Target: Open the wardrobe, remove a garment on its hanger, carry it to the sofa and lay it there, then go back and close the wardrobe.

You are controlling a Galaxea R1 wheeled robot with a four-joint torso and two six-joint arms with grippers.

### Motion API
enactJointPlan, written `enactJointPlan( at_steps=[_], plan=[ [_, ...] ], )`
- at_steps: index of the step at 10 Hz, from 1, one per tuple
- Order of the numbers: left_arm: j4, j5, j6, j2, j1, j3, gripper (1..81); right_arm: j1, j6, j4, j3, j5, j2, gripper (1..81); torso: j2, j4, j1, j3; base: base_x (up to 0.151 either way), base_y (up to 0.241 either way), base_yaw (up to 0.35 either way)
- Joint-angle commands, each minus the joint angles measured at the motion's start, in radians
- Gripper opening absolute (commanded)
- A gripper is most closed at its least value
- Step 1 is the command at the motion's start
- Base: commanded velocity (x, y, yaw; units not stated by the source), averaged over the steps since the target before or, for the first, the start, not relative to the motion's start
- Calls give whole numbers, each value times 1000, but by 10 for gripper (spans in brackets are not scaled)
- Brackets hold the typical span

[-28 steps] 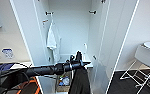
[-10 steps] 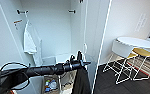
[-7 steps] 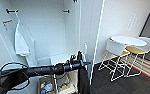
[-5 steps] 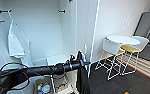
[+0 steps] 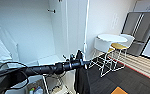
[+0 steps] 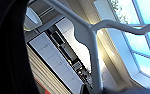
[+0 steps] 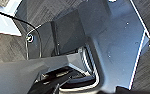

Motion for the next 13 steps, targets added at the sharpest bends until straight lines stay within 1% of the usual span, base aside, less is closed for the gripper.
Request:
enactJointPlan(
  at_steps=[1, 4, 7, 13],
  plan=[
    [30, -13, 13, -2, -191, 37, 10, 30, -3, 2, 1, -41, 18, 811, 0, 0, 0, 0, 0, 0, -259],
    [33, -11, 13, -2, -196, 51, 10, 30, -3, 2, -7, -40, 16, 811, 0, 0, 0, 0, 0, 0, -259],
    [33, -11, 15, -27, -211, 79, 10, 33, -3, 2, -19, -40, 18, 811, 0, 0, 1, 0, 0, 0, -259],
    [47, 4, 16, -19, -211, 94, 10, 30, -3, 2, -19, -38, 18, 811, 0, 0, 0, 0, 0, 0, -259]
  ],
)
